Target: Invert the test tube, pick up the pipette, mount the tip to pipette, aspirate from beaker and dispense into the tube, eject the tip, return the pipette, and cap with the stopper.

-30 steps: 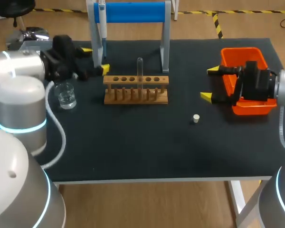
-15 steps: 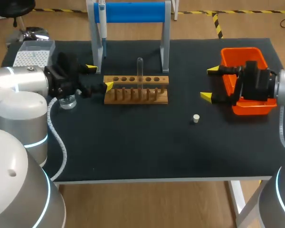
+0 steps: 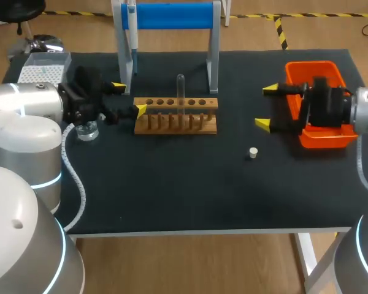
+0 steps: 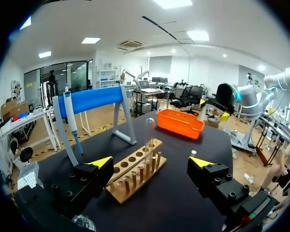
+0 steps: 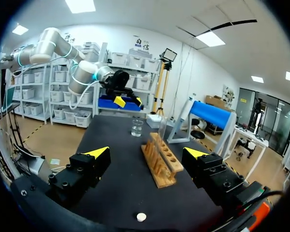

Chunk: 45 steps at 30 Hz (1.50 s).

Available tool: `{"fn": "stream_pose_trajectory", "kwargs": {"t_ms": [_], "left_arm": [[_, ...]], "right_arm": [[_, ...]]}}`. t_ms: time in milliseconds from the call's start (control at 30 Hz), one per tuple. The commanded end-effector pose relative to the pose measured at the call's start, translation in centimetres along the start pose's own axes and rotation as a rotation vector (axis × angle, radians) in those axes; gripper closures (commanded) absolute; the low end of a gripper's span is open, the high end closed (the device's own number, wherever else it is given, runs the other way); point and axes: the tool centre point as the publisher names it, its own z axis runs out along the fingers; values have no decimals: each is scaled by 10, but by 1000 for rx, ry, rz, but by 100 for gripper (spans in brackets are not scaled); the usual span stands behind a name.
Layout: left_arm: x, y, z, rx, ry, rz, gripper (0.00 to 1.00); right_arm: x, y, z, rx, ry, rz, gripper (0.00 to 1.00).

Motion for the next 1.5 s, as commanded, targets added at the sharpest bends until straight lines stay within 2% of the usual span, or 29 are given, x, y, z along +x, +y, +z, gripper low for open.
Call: {"fn": "stream_pose_trajectory", "kwargs": {"t_ms": [33,400,700,1100,1500], "left_arm": [[0,0,1,-2,-2,-1,0],[0,0,1,-2,-2,-1,0],[0,0,1,-2,-2,-1,0],[0,0,1,-2,-2,-1,0],[0,0,1,-2,-2,-1,0]], "right_arm": [[-26,-5,25,-42,107,-12,0],[-45,-3,79,-116,246,30,0],[-47,3,117,-182,341,59,0],[-50,5,154,-226,387,90,0],[-48,2,176,-244,399,121,0]]}}
